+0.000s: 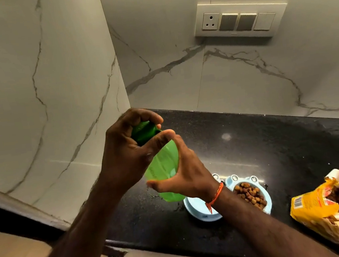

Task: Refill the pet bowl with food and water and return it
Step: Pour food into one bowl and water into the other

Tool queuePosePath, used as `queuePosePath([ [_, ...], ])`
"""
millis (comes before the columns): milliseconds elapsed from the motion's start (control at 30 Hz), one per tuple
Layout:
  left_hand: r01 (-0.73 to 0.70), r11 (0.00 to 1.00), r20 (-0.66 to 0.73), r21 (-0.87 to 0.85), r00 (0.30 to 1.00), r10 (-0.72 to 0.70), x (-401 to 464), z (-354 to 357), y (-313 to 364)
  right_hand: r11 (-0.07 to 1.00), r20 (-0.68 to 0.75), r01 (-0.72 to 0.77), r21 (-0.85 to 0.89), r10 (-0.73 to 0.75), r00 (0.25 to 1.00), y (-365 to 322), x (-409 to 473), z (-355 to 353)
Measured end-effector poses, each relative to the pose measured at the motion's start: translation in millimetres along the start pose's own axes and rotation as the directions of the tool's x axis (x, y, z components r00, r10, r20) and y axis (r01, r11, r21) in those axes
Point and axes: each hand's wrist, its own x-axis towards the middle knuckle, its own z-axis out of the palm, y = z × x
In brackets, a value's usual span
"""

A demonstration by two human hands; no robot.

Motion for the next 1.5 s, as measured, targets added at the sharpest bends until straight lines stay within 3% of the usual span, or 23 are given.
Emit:
queuePosePath([
  [133, 0.075, 0.995, -0.056, -0.068, 0.995, -0.079, -5.8, 10.8, 6.7, 0.994, -0.065, -0.026, -0.107, 0.019, 0.998, -8.3, -16.9, -9.4],
  [300, 0.201, 0.959, -0.397, 0.202, 0.912, -0.107, -16.8, 45.8, 17.2, 0.966, -0.189, -0.085, -0.245, 0.039, 0.981, -8.3, -41.6, -7.2],
  [367, 0.25, 0.94, -0.449, 0.23, 0.885, -0.126, -21.5, 56.2, 25.2, 0.96, -0.189, -0.091, -0.264, 0.041, 0.981, -7.2, -50.7, -12.3],
  [533, 0.377, 0.914, -0.293, 0.147, 0.9, -0.324, -31.0, 67.7, 55.4, 0.966, -0.23, -0.109, -0.235, 0.054, 0.972, -3.7, -67.3, -44.7],
  [633, 0.364, 0.918, -0.228, 0.157, 0.918, -0.325, -34.4, 72.7, 69.8, 0.97, -0.23, -0.124, -0.209, 0.075, 0.97, -2.1, -72.9, -66.6],
  [867, 0.442, 0.877, -0.272, 0.187, 0.881, -0.387, -27.8, 84.8, 78.7, 0.953, -0.14, -0.081, -0.293, 0.041, 0.989, 2.8, -88.4, -106.6],
  [1000, 0.4, 0.866, -0.3, 0.3, 0.901, -0.312, -21.4, 107.9, 78.7, 0.936, -0.023, -0.023, -0.352, 0.016, 1.0, 3.0, -99.9, -114.6],
  [1067, 0.337, 0.885, -0.201, 0.32, 0.937, -0.284, -21.9, 115.1, 80.4, 0.943, -0.033, -0.034, -0.331, 0.025, 0.999, 5.0, -104.7, -117.0],
  [1133, 0.268, 0.908, -0.013, 0.321, 0.96, -0.279, -24.7, 118.0, 87.5, 0.962, -0.073, -0.07, -0.264, 0.052, 0.996, 8.8, -108.2, -122.3],
  [1233, 0.227, 0.921, 0.191, 0.316, 0.936, -0.296, -27.5, 115.8, 97.6, 0.977, -0.1, -0.108, -0.186, 0.091, 0.991, 14.2, -110.4, -132.5],
  [1333, 0.239, 0.91, 0.183, 0.338, 0.932, -0.312, -24.5, 109.1, 103.1, 0.968, -0.086, -0.107, -0.227, 0.09, 0.992, 15.5, -112.2, -140.1],
  [1500, 0.322, 0.867, 0.026, 0.381, 0.933, -0.358, -19.3, 103.6, 103.9, 0.95, -0.06, -0.081, -0.302, 0.065, 0.996, 15.0, -113.9, -145.5],
])
